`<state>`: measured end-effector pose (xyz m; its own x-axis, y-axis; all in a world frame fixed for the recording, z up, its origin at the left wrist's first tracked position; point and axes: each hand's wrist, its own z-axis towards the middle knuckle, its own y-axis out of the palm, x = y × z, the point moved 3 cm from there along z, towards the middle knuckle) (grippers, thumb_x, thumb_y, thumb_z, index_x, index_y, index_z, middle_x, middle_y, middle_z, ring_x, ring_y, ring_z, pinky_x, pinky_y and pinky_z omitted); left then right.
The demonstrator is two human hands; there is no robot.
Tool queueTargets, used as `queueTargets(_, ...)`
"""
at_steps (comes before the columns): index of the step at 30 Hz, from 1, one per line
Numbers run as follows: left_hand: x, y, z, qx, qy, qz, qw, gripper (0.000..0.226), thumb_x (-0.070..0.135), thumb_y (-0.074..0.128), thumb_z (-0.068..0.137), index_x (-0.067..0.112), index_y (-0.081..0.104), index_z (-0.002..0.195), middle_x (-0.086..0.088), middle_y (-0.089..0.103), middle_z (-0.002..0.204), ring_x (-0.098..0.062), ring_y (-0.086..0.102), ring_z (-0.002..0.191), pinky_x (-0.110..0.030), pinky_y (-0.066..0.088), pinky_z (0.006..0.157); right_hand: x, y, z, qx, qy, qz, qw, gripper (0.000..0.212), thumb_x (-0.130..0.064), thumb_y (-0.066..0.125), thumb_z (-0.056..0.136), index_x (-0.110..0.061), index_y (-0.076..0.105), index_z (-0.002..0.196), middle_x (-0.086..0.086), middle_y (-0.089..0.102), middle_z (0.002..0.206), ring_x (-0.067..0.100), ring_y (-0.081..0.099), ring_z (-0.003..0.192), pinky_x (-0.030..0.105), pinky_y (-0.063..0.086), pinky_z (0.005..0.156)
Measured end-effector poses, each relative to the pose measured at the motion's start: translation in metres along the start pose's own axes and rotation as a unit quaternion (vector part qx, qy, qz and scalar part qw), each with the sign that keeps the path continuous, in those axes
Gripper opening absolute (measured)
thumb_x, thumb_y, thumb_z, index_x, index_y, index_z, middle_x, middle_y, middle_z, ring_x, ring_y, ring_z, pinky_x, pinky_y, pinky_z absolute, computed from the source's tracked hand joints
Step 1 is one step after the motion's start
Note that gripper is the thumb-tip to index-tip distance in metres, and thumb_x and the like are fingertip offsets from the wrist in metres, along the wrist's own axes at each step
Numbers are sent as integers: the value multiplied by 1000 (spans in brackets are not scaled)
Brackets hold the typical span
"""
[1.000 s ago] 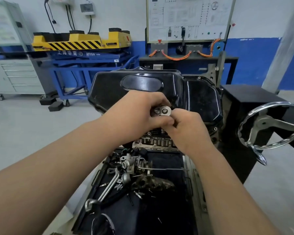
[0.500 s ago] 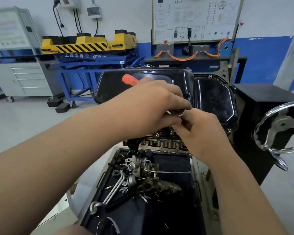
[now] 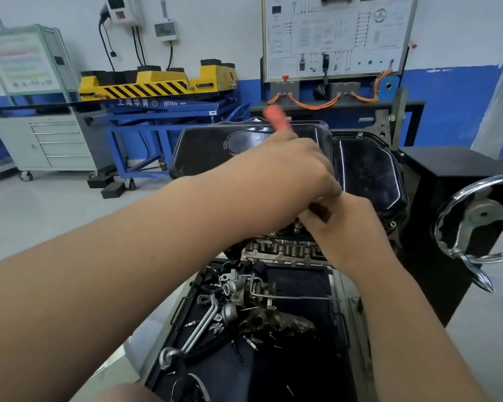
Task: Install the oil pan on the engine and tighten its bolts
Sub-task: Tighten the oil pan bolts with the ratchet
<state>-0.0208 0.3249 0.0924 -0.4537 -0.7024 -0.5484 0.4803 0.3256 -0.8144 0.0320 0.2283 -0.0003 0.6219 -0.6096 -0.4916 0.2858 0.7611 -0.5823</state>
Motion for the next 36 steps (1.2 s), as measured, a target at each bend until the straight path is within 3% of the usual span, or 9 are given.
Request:
queueTargets(5, -2, 7, -5, 57, -10, 1, 998, 31, 38, 48, 95, 35, 54, 125, 16, 56, 123, -13, 45, 119, -33, 28, 101, 3, -3, 1, 2, -11, -29, 1000, 37, -36, 58, 83, -39, 37, 53, -12, 45, 49, 8, 43, 47, 28, 37, 45)
queueTargets(11, 0, 15, -11, 71, -203, -65, 974, 37, 54, 45, 88, 19, 57, 85, 4, 40, 62, -17, 45, 58, -27, 30, 52, -2, 5, -2, 29, 4, -35, 999, 43, -22, 60, 75, -34, 28, 50, -10, 32, 44, 7, 29, 42, 24, 20, 45)
queueTargets(13, 1, 16, -9, 65, -198, -84, 974, 33, 49, 49, 89, 20, 60, 96, 3, 49, 72, -19, 50, 68, -28, 35, 58, -2, 7, -3, 42, 14, -27, 999, 40, -23, 60, 75, -33, 29, 51, -10, 34, 45, 8, 32, 44, 25, 23, 44)
queueTargets(17, 0, 12, -4, 52, -30, -52, 997, 31, 26, 56, 92, 31, 58, 122, 12, 57, 115, -14, 53, 108, -33, 36, 87, 2, 6, 0, 21, 34, -38, 998, 24, -39, 53, 79, -32, 43, 58, -10, 51, 57, 17, 51, 56, 31, 44, 52)
queueTargets(21, -1, 13, -12, 127, 18, -74, 989, 41, 21, 58, 93, 30, 55, 132, 12, 56, 133, -12, 42, 131, -34, 26, 102, 6, 4, 1, -15, 12, -47, 999, 25, -40, 54, 85, -31, 47, 62, -10, 52, 55, 7, 49, 51, 27, 41, 47)
queueTargets(27, -6, 10, -11, 112, -70, -6, 991, 35, 47, 52, 89, 24, 64, 111, 6, 64, 98, -22, 52, 98, -36, 29, 87, 7, 1, -2, 32, 36, -4, 999, 22, -46, 47, 74, -32, 46, 57, -7, 50, 53, 17, 49, 53, 33, 43, 49)
queueTargets(31, -1, 11, -8, 75, -148, -15, 986, 46, 61, 45, 85, 20, 45, 64, 6, 37, 55, -11, 29, 50, -31, 33, 68, 8, 6, -1, 12, 27, -25, 999, 23, -25, 51, 76, -30, 39, 57, -5, 43, 51, 21, 39, 50, 30, 33, 47)
queueTargets(34, 2, 12, -4, 58, -148, -44, 986, 37, 54, 50, 87, 20, 52, 73, 7, 40, 61, -15, 38, 58, -31, 30, 63, 7, 5, -1, 16, 28, -27, 999, 22, -30, 45, 75, -29, 34, 56, -5, 44, 52, 23, 41, 52, 32, 36, 48)
queueTargets(36, -1, 12, -2, 62, -84, -28, 994, 17, 37, 56, 89, 28, 61, 102, 11, 54, 85, -19, 51, 92, -34, 33, 79, 7, 3, -2, 19, 34, -9, 999, 18, -43, 49, 77, -31, 45, 63, -7, 52, 57, 21, 50, 57, 34, 44, 52)
